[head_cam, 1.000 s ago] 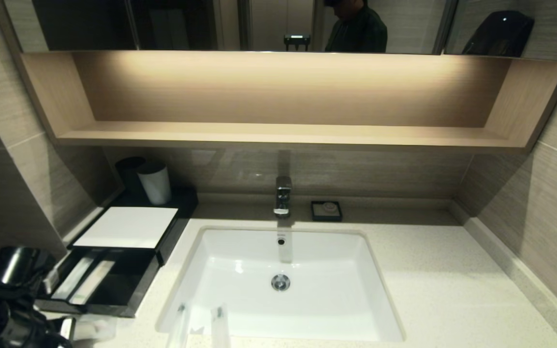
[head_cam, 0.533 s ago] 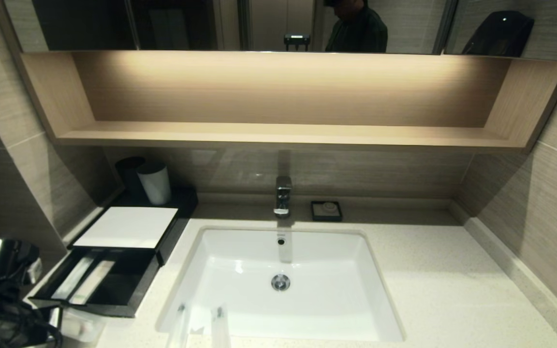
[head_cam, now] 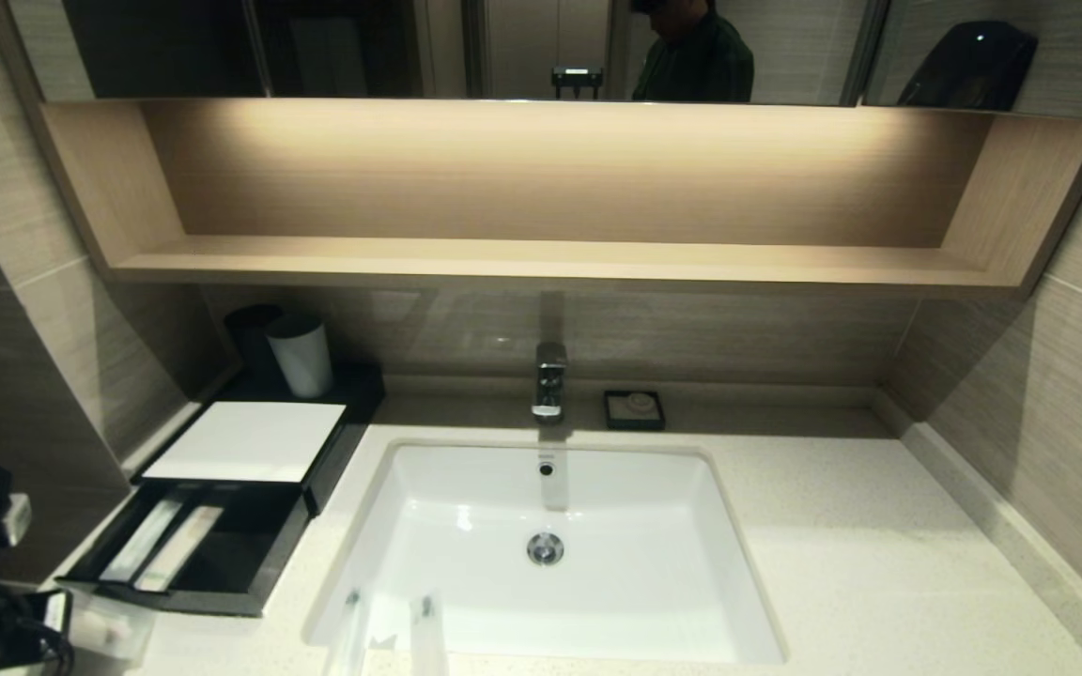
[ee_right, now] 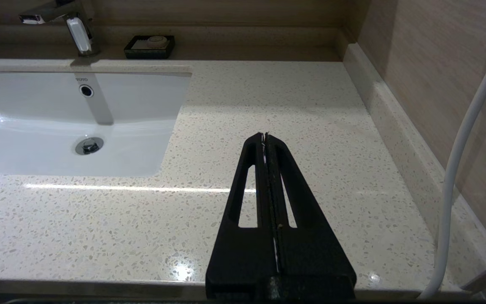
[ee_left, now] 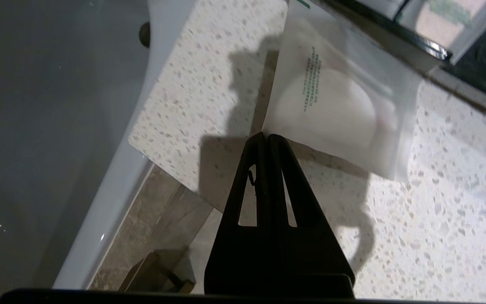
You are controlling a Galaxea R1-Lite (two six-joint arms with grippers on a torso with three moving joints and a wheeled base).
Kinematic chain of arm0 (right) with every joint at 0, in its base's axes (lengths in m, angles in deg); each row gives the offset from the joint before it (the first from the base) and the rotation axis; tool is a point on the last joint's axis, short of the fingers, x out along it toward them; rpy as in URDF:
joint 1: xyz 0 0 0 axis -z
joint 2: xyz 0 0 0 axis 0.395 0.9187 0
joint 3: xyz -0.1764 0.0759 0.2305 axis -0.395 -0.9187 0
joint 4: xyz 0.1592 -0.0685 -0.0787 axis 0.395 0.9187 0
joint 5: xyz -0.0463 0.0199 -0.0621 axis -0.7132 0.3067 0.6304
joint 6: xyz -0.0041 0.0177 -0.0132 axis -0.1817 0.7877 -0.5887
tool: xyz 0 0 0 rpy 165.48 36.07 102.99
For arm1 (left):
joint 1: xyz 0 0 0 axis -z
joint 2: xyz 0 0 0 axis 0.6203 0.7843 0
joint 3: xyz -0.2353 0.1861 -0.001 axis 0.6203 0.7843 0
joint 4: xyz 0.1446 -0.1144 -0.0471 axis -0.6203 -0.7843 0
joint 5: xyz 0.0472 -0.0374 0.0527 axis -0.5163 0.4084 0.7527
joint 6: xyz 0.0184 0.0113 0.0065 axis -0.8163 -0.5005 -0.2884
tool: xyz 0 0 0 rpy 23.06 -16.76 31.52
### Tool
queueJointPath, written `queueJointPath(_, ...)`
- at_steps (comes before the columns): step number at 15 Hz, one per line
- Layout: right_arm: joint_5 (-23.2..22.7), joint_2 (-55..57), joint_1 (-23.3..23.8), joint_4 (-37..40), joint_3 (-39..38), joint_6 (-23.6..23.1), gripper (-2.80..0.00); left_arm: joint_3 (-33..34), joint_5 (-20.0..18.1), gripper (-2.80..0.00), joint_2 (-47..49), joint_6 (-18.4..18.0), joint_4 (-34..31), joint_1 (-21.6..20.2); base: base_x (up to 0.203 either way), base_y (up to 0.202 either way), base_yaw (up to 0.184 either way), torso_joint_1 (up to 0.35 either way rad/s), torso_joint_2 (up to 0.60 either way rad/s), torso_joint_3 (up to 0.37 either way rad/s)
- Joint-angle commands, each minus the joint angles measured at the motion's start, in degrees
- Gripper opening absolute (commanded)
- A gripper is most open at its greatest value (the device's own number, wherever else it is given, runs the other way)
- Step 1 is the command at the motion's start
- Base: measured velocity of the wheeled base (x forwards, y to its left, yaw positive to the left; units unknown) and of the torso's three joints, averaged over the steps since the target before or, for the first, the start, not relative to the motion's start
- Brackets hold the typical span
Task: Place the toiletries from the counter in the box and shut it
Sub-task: Pick up the bathroom toiletry, then place the bathroom toiletry into the drawer
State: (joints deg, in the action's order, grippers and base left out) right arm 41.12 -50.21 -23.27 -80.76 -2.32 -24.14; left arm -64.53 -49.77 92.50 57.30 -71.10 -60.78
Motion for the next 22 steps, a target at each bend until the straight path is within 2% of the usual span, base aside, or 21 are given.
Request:
queueJointPath(1,0.0,0.0,-0.1,0.0,0.0,0.0,-2.80,-0.2,0.1,-2.80,-0.9,-0.3,3.3,-1.6,0.000,0.000,0.000,0.000,0.00,0.000)
queueJointPath(5,0.0,0.0,-0.1,0.0,0.0,0.0,-2.80,0.4,-0.7,-2.80,-1.5,-0.1,11.6,-1.6,0.000,0.000,0.000,0.000,0.00,0.000)
queueJointPath(8,0.0,0.0,0.0,0.0,0.0,0.0,-2.80,0.8,-3.3,-2.80,-1.5,0.0,15.5,-1.1,0.000,0.000,0.000,0.000,0.00,0.000)
queueJointPath(12,0.0,0.0,0.0,0.0,0.0,0.0,-2.80,0.8,-5.6,-2.80,-1.1,1.2,17.4,2.3,0.000,0.000,0.000,0.000,0.00,0.000)
queueJointPath(15,0.0,0.0,0.0,0.0,0.0,0.0,-2.80,0.9,-6.7,-2.80,-0.5,4.1,19.9,5.0,0.000,0.000,0.000,0.000,0.00,0.000)
queueJointPath(22,0.0,0.0,0.0,0.0,0.0,0.0,-2.80,-0.3,-10.9,-2.80,0.9,7.0,24.4,6.4,0.000,0.000,0.000,0.000,0.00,0.000)
